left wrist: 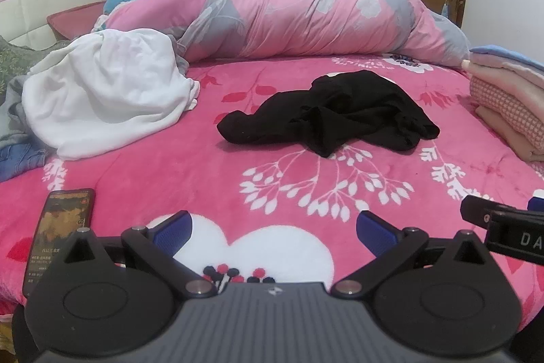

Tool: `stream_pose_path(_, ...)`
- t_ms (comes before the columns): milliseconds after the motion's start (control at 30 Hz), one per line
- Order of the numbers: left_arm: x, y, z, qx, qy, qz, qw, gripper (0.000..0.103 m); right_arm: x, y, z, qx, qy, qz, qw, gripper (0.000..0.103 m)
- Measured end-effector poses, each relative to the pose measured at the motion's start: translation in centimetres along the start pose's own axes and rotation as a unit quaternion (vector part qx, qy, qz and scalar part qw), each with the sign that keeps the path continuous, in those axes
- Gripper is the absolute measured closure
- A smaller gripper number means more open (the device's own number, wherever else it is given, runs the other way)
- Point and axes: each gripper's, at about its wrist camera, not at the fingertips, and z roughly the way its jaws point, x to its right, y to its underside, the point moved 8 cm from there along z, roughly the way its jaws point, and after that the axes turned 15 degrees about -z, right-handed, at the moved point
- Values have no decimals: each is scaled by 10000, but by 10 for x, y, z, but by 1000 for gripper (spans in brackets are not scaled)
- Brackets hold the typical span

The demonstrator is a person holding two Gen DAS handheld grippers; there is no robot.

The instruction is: Fold clothes

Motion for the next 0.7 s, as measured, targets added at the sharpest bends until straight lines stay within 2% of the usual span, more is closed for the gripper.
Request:
stream_pose_path(500, 0, 1, 3, -30, -51, 4, 10000, 0, -1, 0, 1, 5, -25, -6, 10000, 1)
stream_pose_path(700, 0, 1, 6, -17, 54, -57, 10000, 0, 1, 1, 4, 31, -25, 49, 10000, 1)
